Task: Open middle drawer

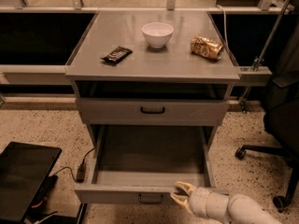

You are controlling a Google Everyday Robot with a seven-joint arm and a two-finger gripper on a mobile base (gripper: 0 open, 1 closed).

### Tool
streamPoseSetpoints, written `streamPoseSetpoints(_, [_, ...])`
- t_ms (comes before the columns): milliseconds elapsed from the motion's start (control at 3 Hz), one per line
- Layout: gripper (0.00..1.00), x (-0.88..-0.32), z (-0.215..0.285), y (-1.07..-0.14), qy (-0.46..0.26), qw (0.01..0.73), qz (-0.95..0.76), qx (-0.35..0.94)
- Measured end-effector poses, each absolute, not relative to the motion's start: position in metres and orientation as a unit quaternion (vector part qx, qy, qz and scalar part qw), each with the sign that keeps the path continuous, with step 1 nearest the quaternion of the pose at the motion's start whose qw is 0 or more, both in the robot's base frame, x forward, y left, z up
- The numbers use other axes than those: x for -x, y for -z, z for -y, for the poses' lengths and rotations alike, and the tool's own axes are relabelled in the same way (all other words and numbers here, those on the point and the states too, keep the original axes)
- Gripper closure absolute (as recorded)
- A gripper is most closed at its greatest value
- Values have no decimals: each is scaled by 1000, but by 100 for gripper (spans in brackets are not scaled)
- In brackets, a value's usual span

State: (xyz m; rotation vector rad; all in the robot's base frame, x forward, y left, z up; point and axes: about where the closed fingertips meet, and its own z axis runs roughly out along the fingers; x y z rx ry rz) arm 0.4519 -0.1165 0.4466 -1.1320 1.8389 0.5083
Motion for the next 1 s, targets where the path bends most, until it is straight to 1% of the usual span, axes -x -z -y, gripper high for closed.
streamPoseSetpoints(667, [11, -452, 116, -447, -205, 445, -742, 457])
streamPoseSetpoints(1000, [0, -452, 116, -447, -205, 445, -742, 457])
